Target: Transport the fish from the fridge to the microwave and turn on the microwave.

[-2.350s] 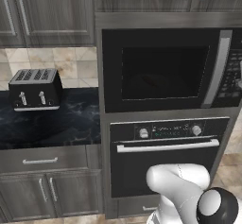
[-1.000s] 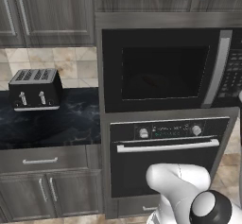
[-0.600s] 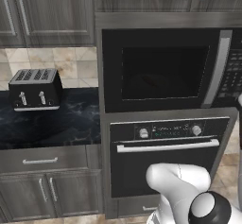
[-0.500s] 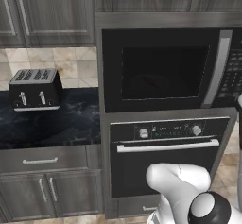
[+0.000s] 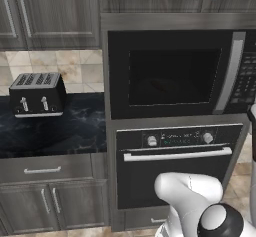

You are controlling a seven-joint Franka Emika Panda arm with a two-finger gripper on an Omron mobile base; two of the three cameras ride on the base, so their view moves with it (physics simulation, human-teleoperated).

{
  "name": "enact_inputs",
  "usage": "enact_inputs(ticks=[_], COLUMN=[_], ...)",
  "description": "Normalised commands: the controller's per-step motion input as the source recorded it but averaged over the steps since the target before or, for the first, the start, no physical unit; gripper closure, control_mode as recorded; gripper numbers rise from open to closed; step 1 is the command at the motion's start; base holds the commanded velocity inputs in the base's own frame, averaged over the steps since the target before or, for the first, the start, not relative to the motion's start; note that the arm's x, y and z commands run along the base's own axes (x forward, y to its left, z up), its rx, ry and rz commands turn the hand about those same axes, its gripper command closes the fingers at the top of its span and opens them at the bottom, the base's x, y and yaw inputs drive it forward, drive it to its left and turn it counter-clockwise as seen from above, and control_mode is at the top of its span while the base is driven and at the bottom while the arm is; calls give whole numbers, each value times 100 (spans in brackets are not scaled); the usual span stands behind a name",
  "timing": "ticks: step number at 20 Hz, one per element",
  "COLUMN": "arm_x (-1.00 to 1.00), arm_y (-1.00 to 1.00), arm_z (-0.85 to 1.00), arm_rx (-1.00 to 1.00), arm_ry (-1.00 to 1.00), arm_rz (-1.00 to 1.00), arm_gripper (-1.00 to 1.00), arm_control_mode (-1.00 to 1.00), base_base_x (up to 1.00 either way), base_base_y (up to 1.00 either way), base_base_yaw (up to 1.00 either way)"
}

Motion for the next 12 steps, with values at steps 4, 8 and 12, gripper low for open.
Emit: enact_inputs(ticks=[4,8,12], arm_x=[3,0,7], arm_y=[-16,-9,-6], arm_z=[0,0,0], arm_rx=[9,9,8], arm_ry=[0,-3,-2], arm_rz=[0,0,0], arm_gripper=[100,100,100], arm_control_mode=[-100,-100,-100], base_base_x=[0,0,0], base_base_y=[0,0,0], base_base_yaw=[0,0,0])
